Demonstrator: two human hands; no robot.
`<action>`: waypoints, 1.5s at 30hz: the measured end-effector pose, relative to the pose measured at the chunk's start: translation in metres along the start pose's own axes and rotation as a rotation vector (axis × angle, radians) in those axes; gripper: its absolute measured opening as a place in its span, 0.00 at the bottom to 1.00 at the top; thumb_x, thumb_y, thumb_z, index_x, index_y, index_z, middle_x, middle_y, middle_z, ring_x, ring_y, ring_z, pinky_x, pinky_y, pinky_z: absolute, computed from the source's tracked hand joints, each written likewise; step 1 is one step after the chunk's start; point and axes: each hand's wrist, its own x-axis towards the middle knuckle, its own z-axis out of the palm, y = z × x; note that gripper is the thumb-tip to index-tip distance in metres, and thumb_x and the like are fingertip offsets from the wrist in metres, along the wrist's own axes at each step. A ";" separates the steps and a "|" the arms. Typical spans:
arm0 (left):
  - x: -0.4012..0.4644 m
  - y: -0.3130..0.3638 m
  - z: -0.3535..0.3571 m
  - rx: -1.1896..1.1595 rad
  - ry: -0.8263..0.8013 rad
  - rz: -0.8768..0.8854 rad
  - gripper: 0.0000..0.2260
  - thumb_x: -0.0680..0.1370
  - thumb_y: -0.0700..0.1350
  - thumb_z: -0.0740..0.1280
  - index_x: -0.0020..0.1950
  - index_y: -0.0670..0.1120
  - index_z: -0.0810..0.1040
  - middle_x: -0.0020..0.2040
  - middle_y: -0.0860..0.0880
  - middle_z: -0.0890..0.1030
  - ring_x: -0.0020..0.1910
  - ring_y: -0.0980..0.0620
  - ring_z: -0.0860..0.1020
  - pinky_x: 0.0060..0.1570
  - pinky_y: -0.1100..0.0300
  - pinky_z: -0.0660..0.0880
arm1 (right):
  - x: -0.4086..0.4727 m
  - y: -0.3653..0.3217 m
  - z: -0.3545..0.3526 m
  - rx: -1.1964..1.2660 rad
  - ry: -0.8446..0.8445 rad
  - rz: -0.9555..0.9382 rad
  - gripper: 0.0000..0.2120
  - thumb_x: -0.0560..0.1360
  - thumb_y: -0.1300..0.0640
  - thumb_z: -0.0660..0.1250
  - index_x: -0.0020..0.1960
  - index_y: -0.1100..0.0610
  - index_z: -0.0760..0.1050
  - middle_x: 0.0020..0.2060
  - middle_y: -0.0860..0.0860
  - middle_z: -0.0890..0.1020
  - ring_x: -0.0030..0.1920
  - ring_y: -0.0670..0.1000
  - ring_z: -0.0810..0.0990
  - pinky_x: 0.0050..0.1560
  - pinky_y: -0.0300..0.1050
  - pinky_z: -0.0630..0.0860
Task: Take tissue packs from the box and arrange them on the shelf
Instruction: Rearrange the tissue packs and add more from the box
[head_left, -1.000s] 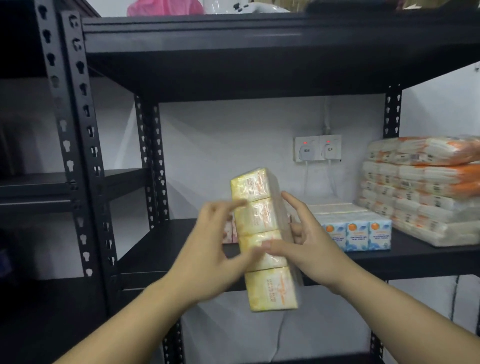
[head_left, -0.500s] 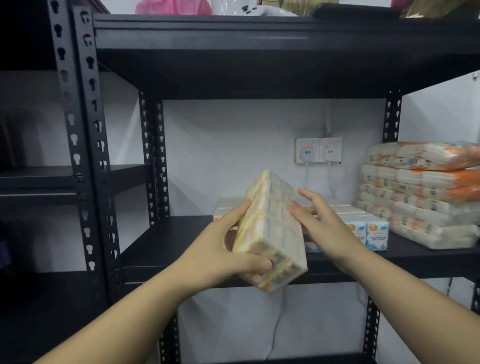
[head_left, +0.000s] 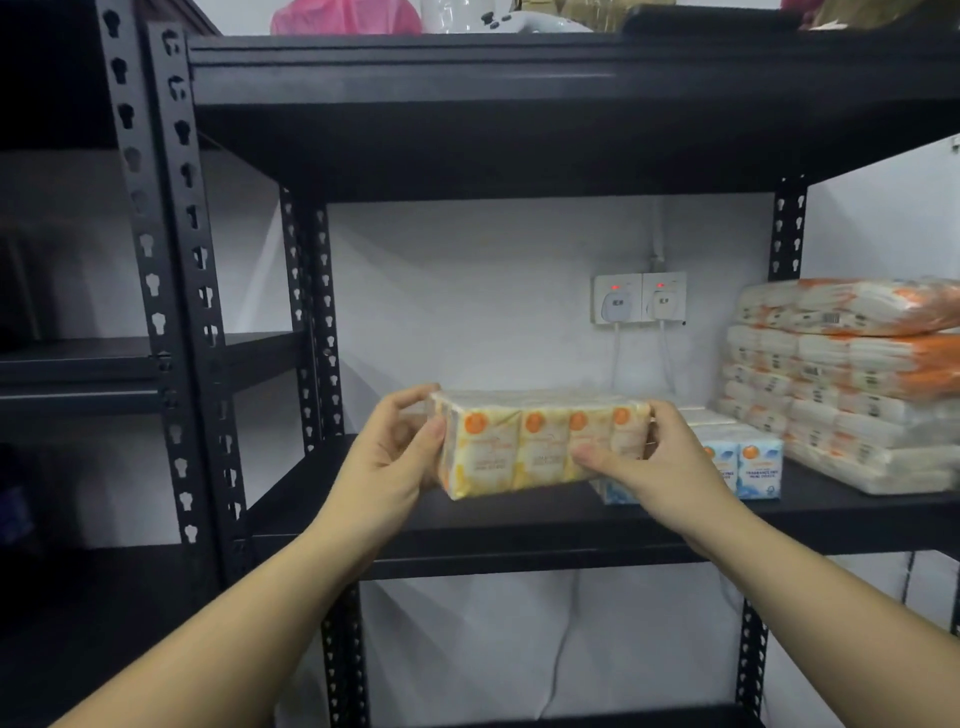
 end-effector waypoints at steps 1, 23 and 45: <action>0.002 -0.002 -0.001 0.036 0.032 0.019 0.14 0.84 0.45 0.63 0.70 0.51 0.75 0.57 0.47 0.86 0.56 0.48 0.86 0.49 0.50 0.85 | -0.001 -0.001 0.002 -0.031 0.066 0.004 0.33 0.62 0.44 0.84 0.60 0.49 0.71 0.51 0.44 0.84 0.48 0.43 0.84 0.44 0.39 0.79; 0.024 -0.071 -0.023 0.791 -0.107 -0.018 0.37 0.73 0.58 0.75 0.79 0.57 0.64 0.72 0.57 0.71 0.68 0.57 0.73 0.64 0.59 0.73 | 0.010 0.057 0.008 -0.808 0.061 -0.205 0.33 0.70 0.28 0.70 0.71 0.38 0.73 0.57 0.44 0.67 0.63 0.49 0.62 0.64 0.53 0.66; 0.092 -0.069 0.034 1.459 -0.487 0.129 0.36 0.77 0.68 0.57 0.83 0.61 0.51 0.78 0.53 0.67 0.74 0.50 0.68 0.72 0.49 0.69 | 0.075 0.091 -0.062 -1.159 -0.156 -0.180 0.51 0.62 0.13 0.48 0.80 0.34 0.55 0.82 0.44 0.61 0.81 0.51 0.58 0.79 0.61 0.51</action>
